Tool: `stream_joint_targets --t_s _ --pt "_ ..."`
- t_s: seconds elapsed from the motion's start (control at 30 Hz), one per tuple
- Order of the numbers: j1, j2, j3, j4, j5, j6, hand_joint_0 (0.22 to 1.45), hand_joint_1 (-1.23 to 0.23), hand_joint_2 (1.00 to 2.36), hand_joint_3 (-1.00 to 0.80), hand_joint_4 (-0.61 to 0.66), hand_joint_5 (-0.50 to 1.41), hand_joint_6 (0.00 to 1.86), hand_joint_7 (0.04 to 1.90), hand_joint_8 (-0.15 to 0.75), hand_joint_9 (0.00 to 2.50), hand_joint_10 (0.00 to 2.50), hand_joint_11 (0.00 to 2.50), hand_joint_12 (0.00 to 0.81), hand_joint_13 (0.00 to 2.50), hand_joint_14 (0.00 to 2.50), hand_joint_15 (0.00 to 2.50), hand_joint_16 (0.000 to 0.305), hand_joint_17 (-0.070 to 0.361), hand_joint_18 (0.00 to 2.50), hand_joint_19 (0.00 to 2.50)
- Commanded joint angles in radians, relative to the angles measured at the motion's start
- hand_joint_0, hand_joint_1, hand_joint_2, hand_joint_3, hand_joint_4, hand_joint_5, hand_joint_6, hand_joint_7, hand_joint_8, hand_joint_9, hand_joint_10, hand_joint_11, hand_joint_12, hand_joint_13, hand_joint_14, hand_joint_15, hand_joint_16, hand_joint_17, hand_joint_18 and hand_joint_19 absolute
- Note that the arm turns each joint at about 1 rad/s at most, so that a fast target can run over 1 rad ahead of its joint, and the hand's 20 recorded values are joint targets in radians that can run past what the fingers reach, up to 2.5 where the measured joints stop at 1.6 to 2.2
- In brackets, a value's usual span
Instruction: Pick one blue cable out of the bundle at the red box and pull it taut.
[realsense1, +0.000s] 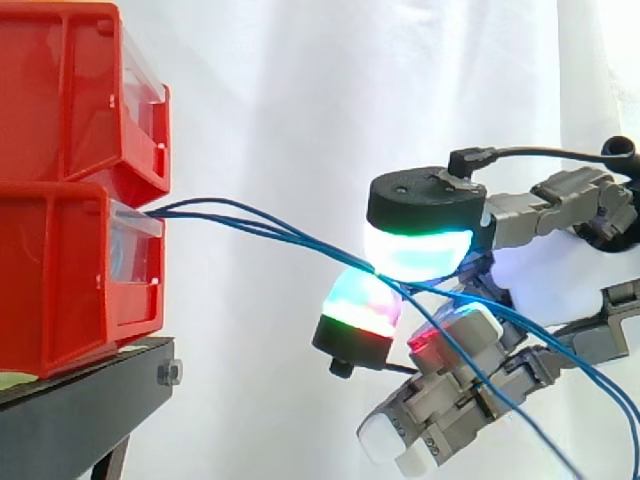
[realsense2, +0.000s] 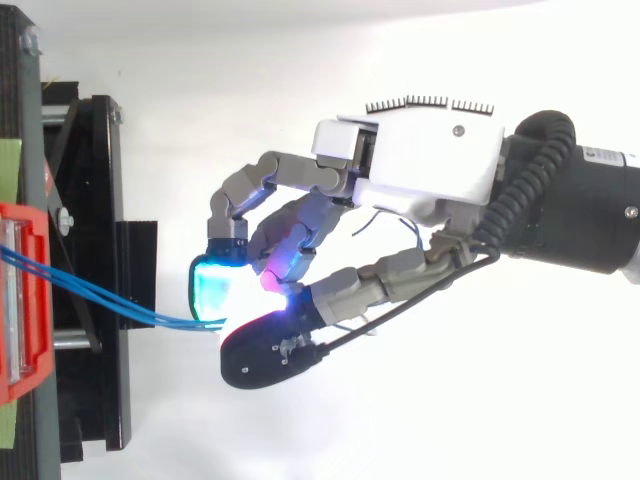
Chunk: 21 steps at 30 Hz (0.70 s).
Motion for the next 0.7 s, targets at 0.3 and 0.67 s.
stream_joint_targets --t_s 0.3,0.67 --pt "0.002 -0.001 0.000 0.006 0.003 -0.001 0.58 -0.69 1.01 -0.20 0.12 -0.14 0.89 1.09 0.331 1.26 0.01 1.45 0.377 0.69 0.01 0.38 0.060 0.134 0.51 0.32" --pt "0.003 -0.002 -0.002 0.054 0.023 -0.003 0.58 -0.57 1.01 -0.22 0.12 -0.12 0.87 1.11 0.336 1.28 0.01 1.42 0.388 0.70 0.02 0.38 0.062 0.138 0.51 0.34"
